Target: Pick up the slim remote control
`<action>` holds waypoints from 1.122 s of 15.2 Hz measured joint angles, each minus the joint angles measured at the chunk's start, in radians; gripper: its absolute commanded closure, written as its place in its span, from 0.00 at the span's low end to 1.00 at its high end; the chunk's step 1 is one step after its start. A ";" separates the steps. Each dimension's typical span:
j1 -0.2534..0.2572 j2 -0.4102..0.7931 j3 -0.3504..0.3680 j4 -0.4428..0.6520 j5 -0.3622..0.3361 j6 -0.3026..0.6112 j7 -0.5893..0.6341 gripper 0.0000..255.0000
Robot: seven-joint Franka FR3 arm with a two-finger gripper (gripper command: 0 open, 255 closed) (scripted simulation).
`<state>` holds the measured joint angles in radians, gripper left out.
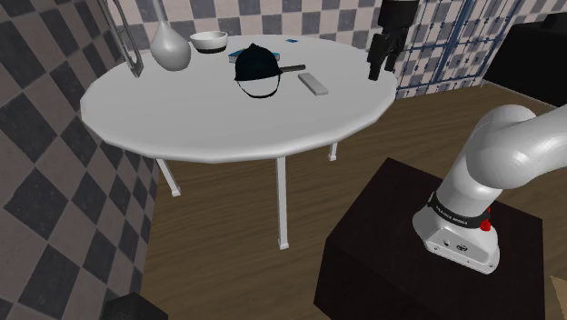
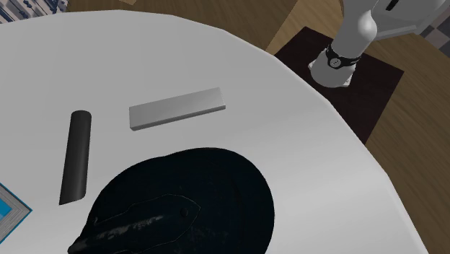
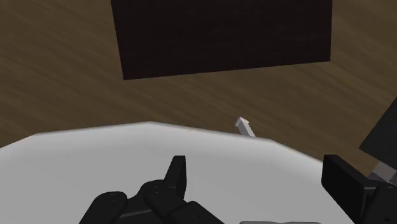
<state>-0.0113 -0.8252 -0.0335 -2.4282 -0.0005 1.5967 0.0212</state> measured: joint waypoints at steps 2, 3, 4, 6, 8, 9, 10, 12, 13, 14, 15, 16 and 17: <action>-0.002 0.017 -0.002 0.008 -0.001 0.009 0.002 0.00; -0.006 0.049 -0.006 0.014 -0.003 0.033 0.002 0.00; -0.010 0.078 -0.011 0.026 -0.006 0.051 0.004 0.00; -0.017 0.147 -0.018 0.053 -0.008 0.093 0.010 0.00; -0.026 0.220 -0.030 0.076 -0.012 0.143 0.013 0.00; -0.030 0.263 -0.035 0.106 -0.013 0.156 0.015 0.00; -0.032 0.302 -0.038 0.127 -0.012 0.175 0.020 0.00; -0.042 0.377 -0.054 0.160 -0.015 0.218 0.016 0.00; -0.045 0.412 -0.057 0.181 -0.013 0.231 0.022 0.00; -0.046 0.451 -0.059 0.215 -0.011 0.237 0.027 0.00; -0.051 0.487 -0.067 0.237 -0.011 0.251 0.025 0.00; -0.055 0.526 -0.075 0.258 -0.010 0.268 0.023 0.00; -0.061 0.573 -0.085 0.291 -0.007 0.283 0.017 0.00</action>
<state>-0.0722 -0.2520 -0.1182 -2.1374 -0.0080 1.8799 0.0383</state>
